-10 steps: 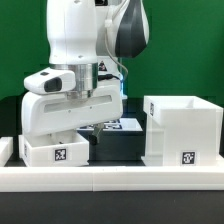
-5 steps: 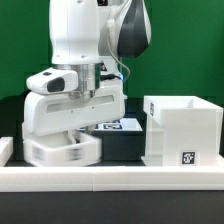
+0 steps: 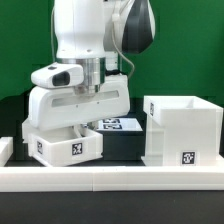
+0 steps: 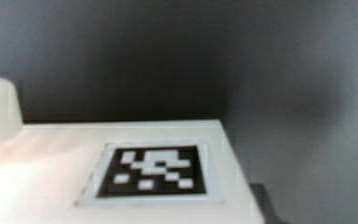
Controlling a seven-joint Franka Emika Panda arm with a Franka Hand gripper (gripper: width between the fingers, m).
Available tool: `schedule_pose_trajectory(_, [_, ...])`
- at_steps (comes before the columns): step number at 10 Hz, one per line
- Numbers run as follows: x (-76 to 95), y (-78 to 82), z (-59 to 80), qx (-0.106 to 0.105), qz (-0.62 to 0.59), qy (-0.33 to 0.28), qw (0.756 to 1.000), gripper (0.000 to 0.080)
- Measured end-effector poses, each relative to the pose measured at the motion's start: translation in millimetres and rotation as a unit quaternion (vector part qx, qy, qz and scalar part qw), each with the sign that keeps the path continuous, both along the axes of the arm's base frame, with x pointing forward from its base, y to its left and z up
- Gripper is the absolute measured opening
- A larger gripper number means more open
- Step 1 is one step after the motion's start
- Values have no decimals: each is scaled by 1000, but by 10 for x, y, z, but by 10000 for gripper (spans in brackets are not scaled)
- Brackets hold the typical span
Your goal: Assemble drawer
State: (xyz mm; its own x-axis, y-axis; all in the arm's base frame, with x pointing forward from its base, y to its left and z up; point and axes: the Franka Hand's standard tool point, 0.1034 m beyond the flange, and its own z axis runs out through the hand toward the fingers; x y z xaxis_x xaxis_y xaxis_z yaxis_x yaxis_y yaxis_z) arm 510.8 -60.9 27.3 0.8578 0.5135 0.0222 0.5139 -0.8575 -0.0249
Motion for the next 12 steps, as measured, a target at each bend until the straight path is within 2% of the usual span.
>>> schedule_pose_trajectory(3, [18,176,322,-2,49,-1,999,42])
schedule_pose_trajectory(4, [32,216,372,-3,78,4,997,42])
schedule_pose_trajectory(9, [47,212,367,-2,143,12,990,42])
schedule_pose_trajectory(12, [56,252,314,-11,332,15,943,42])
